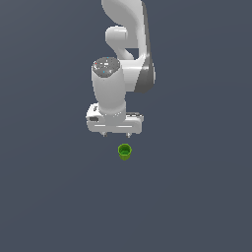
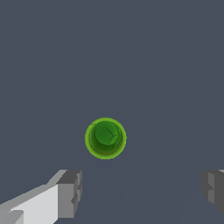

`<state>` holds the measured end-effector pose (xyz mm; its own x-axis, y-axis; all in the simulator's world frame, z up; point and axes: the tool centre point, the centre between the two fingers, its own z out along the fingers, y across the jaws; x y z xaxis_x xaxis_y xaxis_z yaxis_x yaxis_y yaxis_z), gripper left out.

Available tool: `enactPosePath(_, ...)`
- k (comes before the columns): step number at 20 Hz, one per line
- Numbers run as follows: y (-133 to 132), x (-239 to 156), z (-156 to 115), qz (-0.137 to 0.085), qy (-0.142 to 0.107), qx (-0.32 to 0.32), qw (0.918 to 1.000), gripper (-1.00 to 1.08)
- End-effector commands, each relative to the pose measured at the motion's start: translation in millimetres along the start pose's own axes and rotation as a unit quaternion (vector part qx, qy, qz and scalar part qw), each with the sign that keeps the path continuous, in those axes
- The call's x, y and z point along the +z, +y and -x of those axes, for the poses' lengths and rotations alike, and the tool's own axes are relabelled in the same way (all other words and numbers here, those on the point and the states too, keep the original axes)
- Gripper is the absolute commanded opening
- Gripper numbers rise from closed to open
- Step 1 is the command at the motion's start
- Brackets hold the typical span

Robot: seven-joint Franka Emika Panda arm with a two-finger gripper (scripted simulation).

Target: Pick up the object and move it to a goal position.

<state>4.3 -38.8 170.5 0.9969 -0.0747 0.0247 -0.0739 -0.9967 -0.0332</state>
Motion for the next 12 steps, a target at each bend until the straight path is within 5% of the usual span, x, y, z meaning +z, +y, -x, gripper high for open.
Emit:
enactPosePath(1,0.0,0.0,0.0,0.000,0.000,0.000,1.0000,1.00)
enactPosePath(12,-15.5,-13.2,-8.8,-0.016,0.011,-0.006,0.9998,1.00)
